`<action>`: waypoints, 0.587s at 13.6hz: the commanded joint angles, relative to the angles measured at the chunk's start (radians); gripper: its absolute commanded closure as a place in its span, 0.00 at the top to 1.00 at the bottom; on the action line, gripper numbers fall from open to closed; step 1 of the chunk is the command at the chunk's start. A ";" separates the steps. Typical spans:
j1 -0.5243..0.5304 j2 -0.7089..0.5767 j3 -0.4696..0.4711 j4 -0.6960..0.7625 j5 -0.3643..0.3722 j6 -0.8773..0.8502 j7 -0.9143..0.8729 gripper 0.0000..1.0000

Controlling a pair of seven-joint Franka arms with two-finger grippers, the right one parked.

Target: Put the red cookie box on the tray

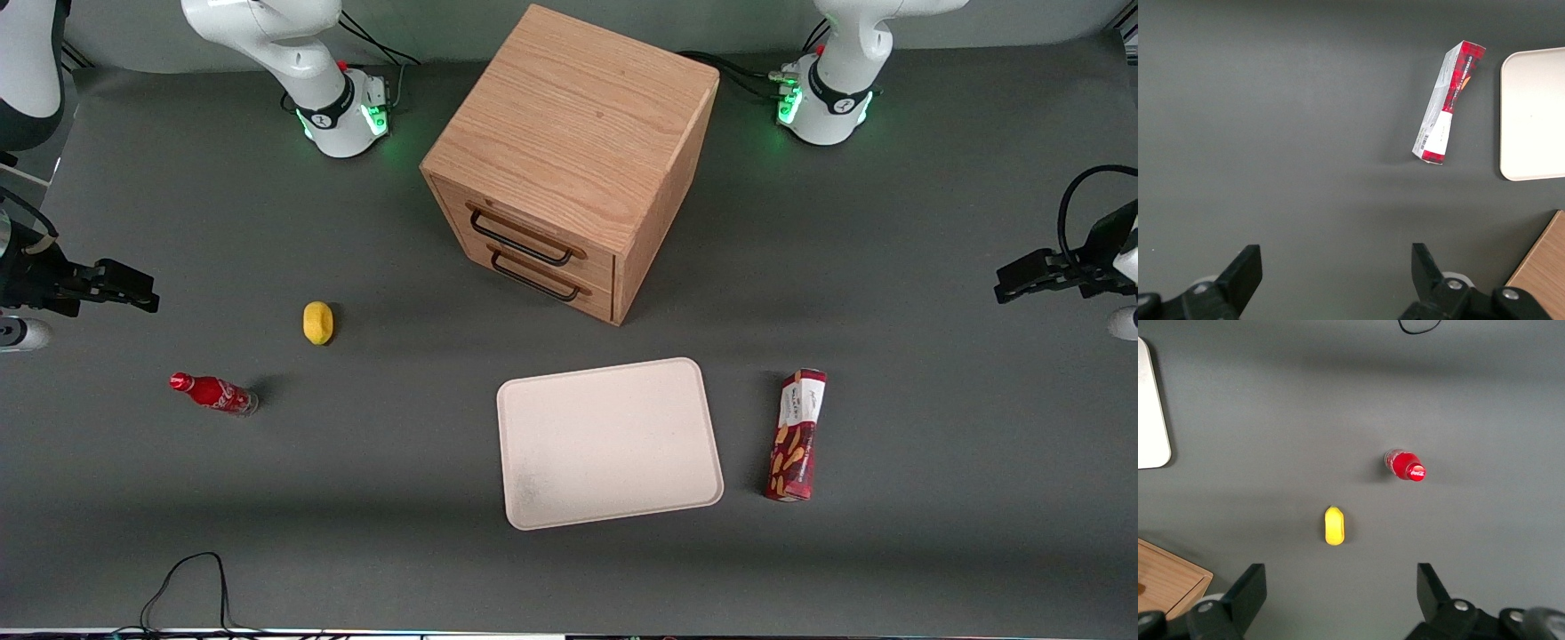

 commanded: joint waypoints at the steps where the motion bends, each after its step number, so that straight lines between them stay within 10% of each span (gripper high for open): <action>1: -0.003 0.057 -0.008 0.091 -0.006 -0.036 0.011 0.99; 8: -0.121 0.426 -0.032 0.519 -0.003 -0.116 0.002 0.99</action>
